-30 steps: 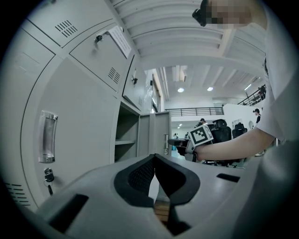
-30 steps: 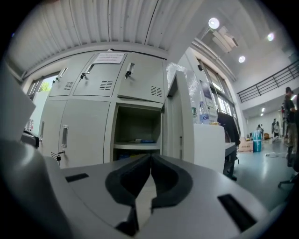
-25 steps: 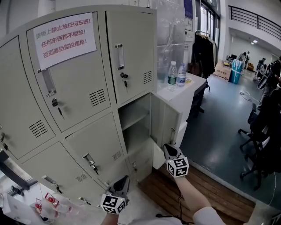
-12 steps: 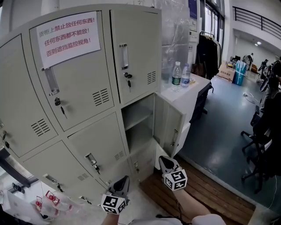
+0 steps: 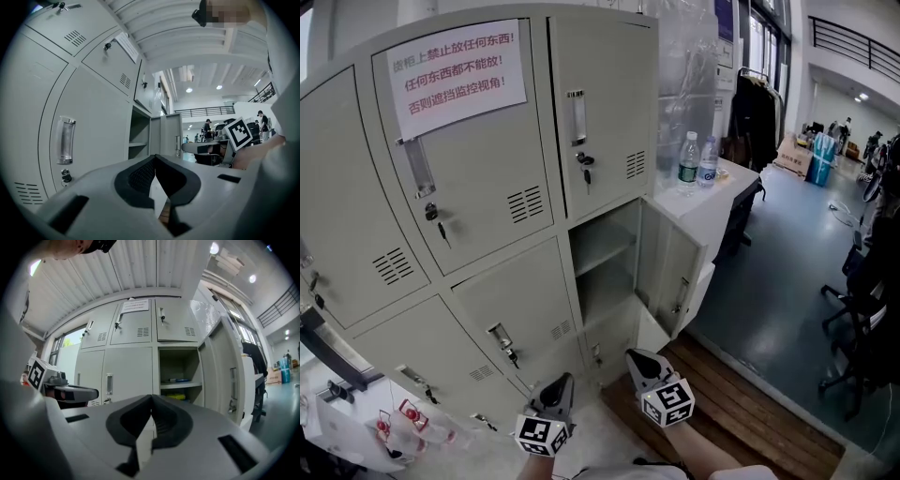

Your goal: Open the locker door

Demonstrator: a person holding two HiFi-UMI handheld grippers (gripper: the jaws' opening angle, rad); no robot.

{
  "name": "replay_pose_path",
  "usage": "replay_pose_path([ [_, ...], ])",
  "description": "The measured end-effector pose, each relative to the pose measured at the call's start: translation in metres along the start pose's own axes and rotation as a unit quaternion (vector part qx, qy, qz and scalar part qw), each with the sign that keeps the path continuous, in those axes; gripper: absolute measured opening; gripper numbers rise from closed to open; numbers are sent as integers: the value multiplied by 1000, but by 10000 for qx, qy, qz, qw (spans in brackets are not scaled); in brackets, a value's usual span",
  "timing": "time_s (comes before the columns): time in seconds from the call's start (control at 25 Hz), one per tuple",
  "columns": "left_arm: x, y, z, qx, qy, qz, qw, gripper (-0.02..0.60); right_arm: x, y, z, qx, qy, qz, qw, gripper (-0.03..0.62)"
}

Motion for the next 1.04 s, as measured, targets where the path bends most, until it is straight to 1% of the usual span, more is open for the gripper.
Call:
replay_pose_path([
  [0.12, -3, 0, -3, -57, 52, 15, 10000, 9, -2, 1, -8, -33, 32, -2, 10000, 14],
  [0.32, -4, 1, -6, -97, 126, 84, 9998, 8, -2, 0, -15, 67, 11, 13, 10000, 13],
  [0.72, -4, 1, -10, -142, 156, 103, 9997, 8, -2, -1, -15, 141, 22, 11, 9999, 12],
  [1.04, 0, 3, -11, -109, 122, 96, 9998, 8, 1, -1, -17, 160, 52, 21, 9999, 12],
])
Point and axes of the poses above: the fingertips, and each gripper's own axes: x forward along the fingers, z to its right, y out of its top, the point moved 2 cm from there along -x, backward along the fingers, and after that the axes turned 14 degrees about -x, right-handed, at the moved point
